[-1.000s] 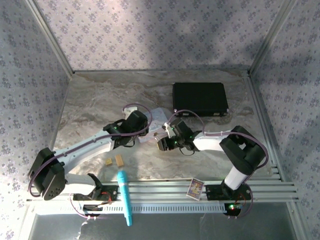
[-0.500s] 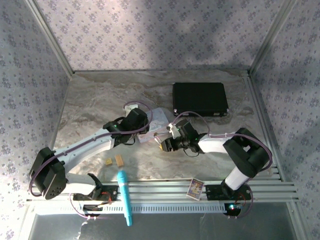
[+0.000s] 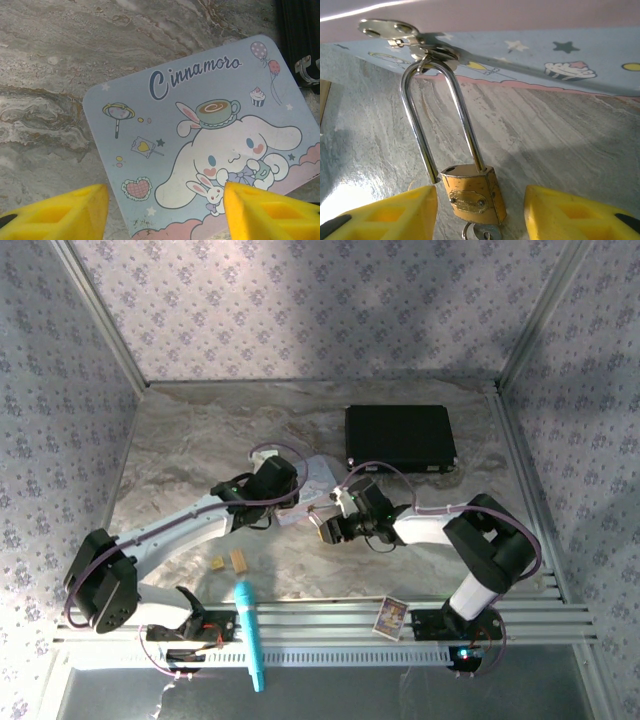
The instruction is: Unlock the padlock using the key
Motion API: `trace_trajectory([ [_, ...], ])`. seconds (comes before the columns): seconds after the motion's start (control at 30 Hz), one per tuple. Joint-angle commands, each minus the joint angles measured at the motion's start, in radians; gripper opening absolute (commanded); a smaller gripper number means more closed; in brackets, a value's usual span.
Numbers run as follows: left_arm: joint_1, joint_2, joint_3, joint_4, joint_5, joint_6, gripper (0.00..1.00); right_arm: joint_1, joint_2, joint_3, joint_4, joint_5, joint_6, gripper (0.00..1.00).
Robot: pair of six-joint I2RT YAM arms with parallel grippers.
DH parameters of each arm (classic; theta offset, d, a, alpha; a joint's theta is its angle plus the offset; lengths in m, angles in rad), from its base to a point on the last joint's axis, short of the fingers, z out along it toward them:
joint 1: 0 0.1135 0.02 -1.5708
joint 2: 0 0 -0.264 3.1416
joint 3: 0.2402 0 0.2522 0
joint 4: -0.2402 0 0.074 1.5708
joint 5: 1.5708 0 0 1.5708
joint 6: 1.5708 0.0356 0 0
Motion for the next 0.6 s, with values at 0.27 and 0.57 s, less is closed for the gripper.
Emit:
trace_trajectory([
  [0.27,0.014,0.019,0.061,-0.028,-0.010,0.035,0.62,0.122,0.156,0.059,-0.115,0.273,-0.126,0.49],
  [0.57,0.017,0.020,0.061,-0.032,-0.005,0.037,0.62,0.074,0.070,-0.040,-0.001,0.174,-0.082,0.16],
])
